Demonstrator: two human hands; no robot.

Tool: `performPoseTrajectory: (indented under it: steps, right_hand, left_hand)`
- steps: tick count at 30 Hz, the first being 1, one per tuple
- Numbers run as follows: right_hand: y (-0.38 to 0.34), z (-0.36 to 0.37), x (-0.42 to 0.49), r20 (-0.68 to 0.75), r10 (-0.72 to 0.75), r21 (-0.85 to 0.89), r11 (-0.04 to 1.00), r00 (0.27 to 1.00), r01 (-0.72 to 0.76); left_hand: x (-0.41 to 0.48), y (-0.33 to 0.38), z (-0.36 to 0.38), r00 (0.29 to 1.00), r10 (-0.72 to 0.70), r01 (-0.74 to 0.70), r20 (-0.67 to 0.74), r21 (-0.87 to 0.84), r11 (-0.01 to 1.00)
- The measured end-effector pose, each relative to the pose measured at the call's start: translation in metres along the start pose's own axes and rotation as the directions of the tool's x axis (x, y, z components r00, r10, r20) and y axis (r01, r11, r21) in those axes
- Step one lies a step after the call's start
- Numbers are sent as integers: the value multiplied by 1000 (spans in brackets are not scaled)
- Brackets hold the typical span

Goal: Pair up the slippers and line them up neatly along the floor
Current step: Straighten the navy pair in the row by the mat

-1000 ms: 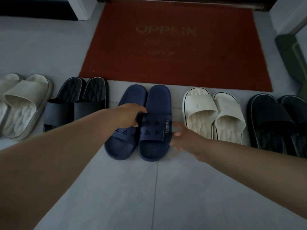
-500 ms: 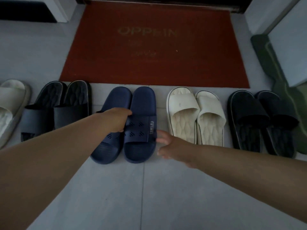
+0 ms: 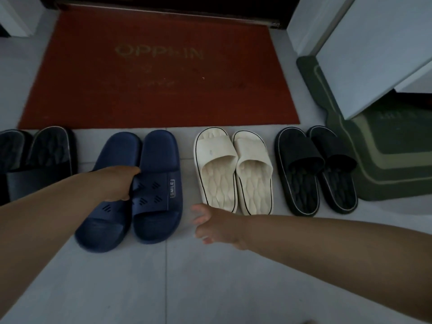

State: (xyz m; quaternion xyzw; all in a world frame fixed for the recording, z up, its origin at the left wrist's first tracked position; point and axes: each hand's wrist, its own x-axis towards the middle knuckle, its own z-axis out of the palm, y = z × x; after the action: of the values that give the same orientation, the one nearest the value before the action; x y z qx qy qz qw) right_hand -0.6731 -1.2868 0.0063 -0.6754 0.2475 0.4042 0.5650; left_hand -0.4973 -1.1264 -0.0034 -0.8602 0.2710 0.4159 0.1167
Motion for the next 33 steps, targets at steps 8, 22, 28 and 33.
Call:
performPoseTrajectory:
  steps: [8, 22, 28, 33]
  right_hand:
    - [2, -5, -1, -6, -12, 34, 999, 1000, 12]
    - [-10, -36, 4, -444, -225, 253, 897, 867, 362]
    - [-44, -40, 19, -313, -306, 219, 898, 899, 382]
    - [-63, -35, 44, -222, -344, 9, 935, 912, 355]
  left_hand:
    - [-3, 0, -2, 1000, -3, 3, 26, 2, 1000]
    - [-34, -7, -61, 991, -50, -130, -124, -981, -147]
    - [-36, 39, -46, 984, -168, -128, -60, -896, -426]
    - [-24, 47, -5, 970, -242, -35, 38, -956, -290]
